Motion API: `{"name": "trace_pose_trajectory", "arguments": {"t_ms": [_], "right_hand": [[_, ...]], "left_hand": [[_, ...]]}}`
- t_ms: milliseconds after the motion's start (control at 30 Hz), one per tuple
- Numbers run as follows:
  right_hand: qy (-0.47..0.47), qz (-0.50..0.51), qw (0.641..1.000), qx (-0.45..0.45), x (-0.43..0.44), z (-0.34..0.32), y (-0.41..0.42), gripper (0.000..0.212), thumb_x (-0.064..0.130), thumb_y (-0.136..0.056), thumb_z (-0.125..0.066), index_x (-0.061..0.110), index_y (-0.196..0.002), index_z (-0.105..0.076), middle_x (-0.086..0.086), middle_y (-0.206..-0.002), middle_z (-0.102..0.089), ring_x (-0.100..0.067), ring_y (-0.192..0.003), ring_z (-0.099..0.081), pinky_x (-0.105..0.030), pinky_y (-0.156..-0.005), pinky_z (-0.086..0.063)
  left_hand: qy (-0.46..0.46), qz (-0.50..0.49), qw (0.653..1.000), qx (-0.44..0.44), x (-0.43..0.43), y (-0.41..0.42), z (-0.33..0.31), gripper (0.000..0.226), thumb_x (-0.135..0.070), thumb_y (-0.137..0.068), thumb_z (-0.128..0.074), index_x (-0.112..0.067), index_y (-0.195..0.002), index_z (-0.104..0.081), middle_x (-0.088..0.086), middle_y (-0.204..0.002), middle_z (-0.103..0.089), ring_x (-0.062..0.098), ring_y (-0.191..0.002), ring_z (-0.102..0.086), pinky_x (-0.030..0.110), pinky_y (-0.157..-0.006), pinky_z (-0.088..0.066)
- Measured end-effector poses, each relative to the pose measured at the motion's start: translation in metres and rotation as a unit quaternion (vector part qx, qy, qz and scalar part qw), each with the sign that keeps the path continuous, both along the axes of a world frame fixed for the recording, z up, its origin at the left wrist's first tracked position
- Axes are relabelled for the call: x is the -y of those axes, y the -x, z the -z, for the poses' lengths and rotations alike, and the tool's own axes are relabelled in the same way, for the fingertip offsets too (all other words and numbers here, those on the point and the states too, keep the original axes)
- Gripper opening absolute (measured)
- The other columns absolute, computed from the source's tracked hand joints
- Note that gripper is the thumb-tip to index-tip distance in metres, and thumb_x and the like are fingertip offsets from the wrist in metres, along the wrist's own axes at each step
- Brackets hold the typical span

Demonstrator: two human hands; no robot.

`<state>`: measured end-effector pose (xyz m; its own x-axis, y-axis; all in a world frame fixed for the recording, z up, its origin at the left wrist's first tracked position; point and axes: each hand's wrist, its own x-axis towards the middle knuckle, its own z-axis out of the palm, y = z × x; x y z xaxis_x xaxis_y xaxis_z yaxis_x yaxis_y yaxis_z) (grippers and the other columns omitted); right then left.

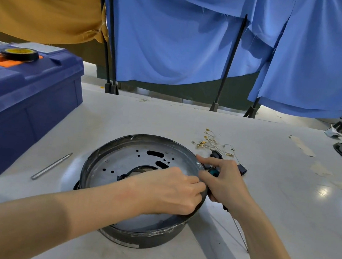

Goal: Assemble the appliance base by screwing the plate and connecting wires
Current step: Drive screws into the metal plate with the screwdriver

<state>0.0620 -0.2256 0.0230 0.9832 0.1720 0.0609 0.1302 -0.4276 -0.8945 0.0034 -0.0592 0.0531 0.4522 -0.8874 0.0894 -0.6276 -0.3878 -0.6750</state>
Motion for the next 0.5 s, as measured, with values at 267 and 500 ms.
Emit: {"name": "trace_pose_trajectory", "arguments": {"t_ms": [267, 500], "right_hand": [[0.013, 0.003, 1.0, 0.018, -0.002, 0.0, 0.003, 0.045, 0.0, -0.086, -0.052, 0.018, -0.126, -0.064, 0.011, -0.036, -0.041, -0.009, -0.029, -0.032, -0.014, -0.033, -0.029], [0.017, 0.007, 1.0, 0.022, -0.003, 0.0, 0.004, 0.044, -0.001, -0.086, -0.053, 0.015, -0.126, -0.064, 0.012, -0.034, -0.044, -0.007, -0.027, -0.033, -0.012, -0.032, -0.028]], "left_hand": [[-0.091, -0.035, 0.995, 0.007, 0.01, 0.003, -0.007, 0.017, -0.023, -0.055, -0.081, -0.027, -0.058, -0.065, -0.011, -0.058, -0.055, 0.005, -0.049, -0.049, 0.025, -0.041, -0.02], [-0.064, -0.044, 0.995, -0.067, 0.015, 0.0, -0.005, 0.012, -0.016, -0.077, -0.072, -0.024, -0.085, -0.067, -0.007, -0.082, -0.063, 0.008, -0.07, -0.061, 0.025, -0.047, -0.026]]}}
